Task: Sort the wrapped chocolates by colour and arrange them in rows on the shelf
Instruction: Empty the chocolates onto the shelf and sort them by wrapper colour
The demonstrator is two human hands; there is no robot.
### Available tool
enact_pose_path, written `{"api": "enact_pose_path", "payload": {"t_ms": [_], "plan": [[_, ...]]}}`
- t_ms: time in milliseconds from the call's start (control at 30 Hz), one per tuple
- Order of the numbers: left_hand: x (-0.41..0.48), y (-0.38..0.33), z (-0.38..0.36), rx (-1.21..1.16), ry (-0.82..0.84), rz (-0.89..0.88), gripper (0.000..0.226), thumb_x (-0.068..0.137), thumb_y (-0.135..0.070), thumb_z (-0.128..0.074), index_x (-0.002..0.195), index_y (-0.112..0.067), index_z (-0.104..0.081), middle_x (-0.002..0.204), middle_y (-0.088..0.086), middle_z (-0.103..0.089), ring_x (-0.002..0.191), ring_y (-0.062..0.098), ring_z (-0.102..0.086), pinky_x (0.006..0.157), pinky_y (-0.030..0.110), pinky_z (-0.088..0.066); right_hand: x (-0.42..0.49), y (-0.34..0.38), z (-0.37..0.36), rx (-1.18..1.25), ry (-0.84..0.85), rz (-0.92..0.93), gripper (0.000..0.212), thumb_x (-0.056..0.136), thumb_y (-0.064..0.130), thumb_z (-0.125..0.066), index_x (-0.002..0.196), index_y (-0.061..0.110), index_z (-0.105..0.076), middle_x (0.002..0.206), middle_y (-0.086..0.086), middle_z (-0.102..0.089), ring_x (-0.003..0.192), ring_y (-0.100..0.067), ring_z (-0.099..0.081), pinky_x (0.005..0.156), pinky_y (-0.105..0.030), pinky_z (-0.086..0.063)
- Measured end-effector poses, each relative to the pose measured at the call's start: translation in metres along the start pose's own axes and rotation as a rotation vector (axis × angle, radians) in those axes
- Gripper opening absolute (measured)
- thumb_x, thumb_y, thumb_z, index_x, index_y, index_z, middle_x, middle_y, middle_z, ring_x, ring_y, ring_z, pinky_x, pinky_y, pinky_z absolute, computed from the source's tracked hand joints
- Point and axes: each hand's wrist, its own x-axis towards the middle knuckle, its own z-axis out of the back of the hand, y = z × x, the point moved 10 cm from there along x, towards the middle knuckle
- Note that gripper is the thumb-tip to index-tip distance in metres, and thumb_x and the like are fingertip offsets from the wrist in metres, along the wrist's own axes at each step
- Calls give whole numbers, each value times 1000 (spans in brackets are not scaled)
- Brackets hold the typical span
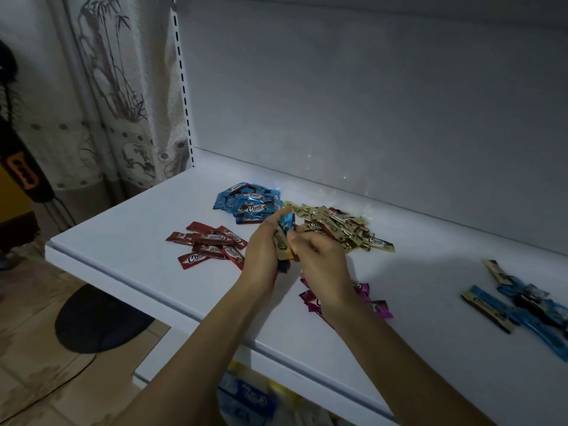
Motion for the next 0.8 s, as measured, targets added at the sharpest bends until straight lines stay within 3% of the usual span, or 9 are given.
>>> {"api": "enact_pose_path", "payload": {"t_ms": [100, 200, 300, 367, 467, 567, 667, 800], "plan": [[2, -10, 13, 103, -61, -48, 40, 104, -21, -25, 123, -26, -59, 87, -2, -63, 58, 4, -53, 48, 20, -38, 9, 3, 5, -28, -32, -17, 18, 96, 19, -53, 84, 17, -66, 80, 3, -67, 73, -9, -62, 57, -14, -45], [4, -15, 27, 159, -119, -110, 36, 105, -21, -25, 114, -30, -59, 92, -3, -59, 76, 9, -53, 62, 23, -41, 18, 2, 15, -7, -81, -58, 16, 101, 21, -44, 98, 17, -59, 90, -4, -66, 55, -6, -63, 44, -14, -41], [1, -15, 36, 176, -158, -204, 31, 104, -23, -34, 108, -30, -64, 79, -1, -51, 70, 4, -49, 64, 21, -42, 31, -3, 8, -128, -8, -85, 18, 101, 15, -44, 112, 11, -56, 96, -10, -65, 46, -4, -60, 42, -16, -42], [-3, -18, 34, 204, -150, -308, 28, 103, -18, -39, 104, -30, -65, 68, -9, -50, 60, -1, -46, 57, 14, -40, 41, -4, 1, -208, 27, -79, 21, 98, 9, -48, 115, 9, -59, 98, -10, -67, 56, -7, -63, 48, -19, -47], [-6, -21, 26, 304, -109, -398, 30, 102, -12, -40, 98, -31, -63, 68, -23, -58, 64, -5, -51, 60, 9, -39, 64, 7, -11, -313, -5, 35, 20, 93, 7, -55, 110, 9, -65, 96, -7, -71, 69, -13, -67, 62, -29, -55], [1, -15, 35, 195, -167, -314, 32, 103, -11, -35, 95, -24, -64, 57, -11, -50, 52, 1, -41, 51, 16, -35, 92, 27, -31, -572, -94, 236, 21, 91, 14, -57, 108, 16, -69, 99, 0, -73, 86, -13, -68, 73, -32, -56], [11, -8, 49, -68, -212, -163, 35, 102, -5, -29, 99, -11, -63, 57, 4, -43, 46, 5, -37, 44, 18, -33, 112, 40, -51, -851, -137, 364, 23, 93, 23, -54, 112, 26, -68, 104, 5, -71, 91, -16, -65, 71, -26, -49], [11, -11, 55, -207, -219, -120, 35, 101, -3, -28, 96, -11, -62, 58, 5, -45, 45, 5, -41, 43, 16, -36, 129, 30, -73, -1108, 9, 397, 26, 95, 26, -50, 115, 28, -68, 108, 0, -70, 97, -22, -61, 84, -34, -45]]}}
